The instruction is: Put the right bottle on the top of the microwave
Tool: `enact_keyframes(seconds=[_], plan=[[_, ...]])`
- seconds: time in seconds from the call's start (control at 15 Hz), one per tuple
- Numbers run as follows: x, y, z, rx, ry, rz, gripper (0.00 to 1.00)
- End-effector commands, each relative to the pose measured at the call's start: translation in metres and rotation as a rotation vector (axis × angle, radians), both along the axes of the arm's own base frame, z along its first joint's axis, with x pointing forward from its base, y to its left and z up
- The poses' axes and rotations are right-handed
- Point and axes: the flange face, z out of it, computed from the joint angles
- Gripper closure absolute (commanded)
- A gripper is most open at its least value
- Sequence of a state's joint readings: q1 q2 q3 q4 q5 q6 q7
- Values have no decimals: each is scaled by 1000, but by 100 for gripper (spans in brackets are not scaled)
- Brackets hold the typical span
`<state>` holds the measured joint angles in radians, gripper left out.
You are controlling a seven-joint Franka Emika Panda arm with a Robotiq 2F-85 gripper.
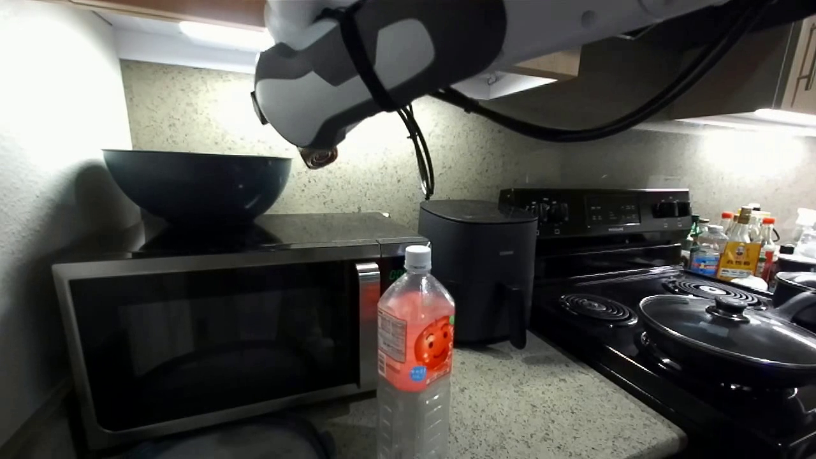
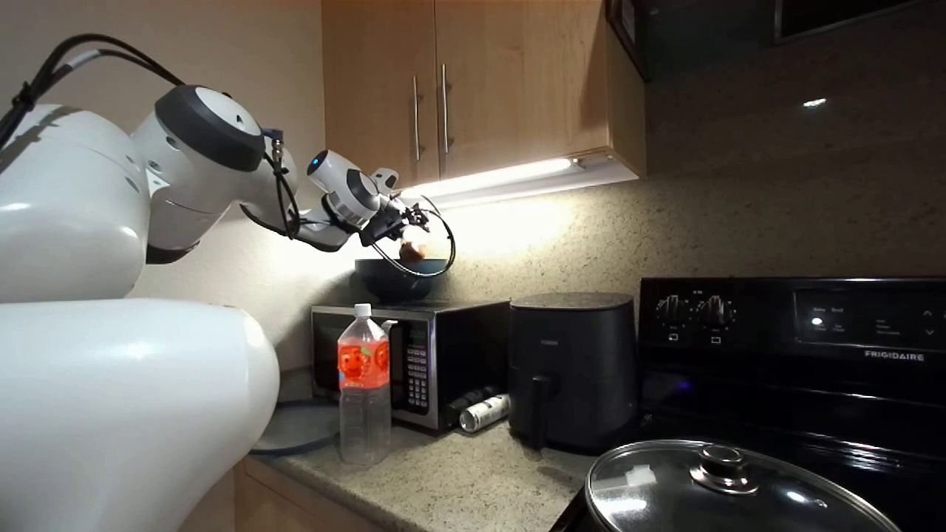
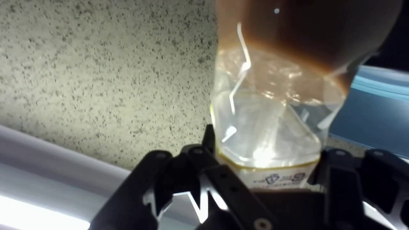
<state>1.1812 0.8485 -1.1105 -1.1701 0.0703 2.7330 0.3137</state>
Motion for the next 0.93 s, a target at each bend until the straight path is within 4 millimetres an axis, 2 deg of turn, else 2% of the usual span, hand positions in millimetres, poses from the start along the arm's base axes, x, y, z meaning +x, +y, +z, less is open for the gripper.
enact_keyframes(seconds=[0.0,0.27,0.47,0.6,0.67,0.73,0.8,0.87], plan=[[11,-10,-16,-48,-172,81,74],[28,-43,-44,82,-350,74,74],[22,-75,-51,161,-413,-23,74],[23,-85,-58,196,-425,-39,74],[34,-79,-60,165,-382,-30,49],[32,-81,-62,180,-387,-36,49],[31,-81,-64,185,-389,-37,74],[32,-77,-66,262,-386,-5,74]])
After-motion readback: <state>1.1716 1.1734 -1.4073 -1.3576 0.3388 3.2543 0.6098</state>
